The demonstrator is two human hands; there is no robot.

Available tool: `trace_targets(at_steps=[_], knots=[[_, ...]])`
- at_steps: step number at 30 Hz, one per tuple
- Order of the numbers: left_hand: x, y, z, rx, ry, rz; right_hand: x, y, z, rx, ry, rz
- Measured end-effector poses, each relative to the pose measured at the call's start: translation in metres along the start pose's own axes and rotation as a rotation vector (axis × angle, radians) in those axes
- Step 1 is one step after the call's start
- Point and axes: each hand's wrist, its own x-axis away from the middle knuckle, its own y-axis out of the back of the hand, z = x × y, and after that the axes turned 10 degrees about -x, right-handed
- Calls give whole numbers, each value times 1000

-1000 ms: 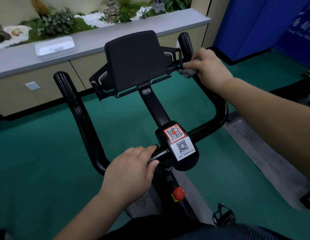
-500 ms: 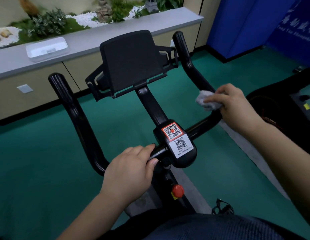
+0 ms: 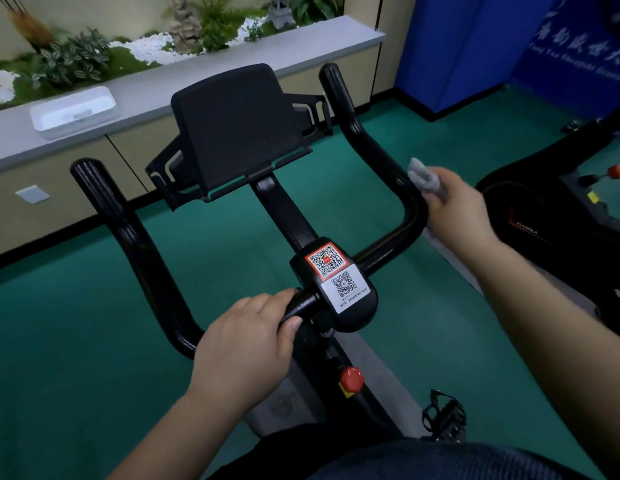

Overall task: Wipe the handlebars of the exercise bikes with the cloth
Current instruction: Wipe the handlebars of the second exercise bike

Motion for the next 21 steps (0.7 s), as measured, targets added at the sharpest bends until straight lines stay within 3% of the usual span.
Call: trace_targets(at_steps=[7,12,21], knots=[[1,3,-2,4,15,20,61,-2,0,-94,-127,-121],[3,2,-3,19,27,33,92,-12,4,-116,-177,-114],[5,3,-1,79,25,52,146,-26,16,-82,33,64]])
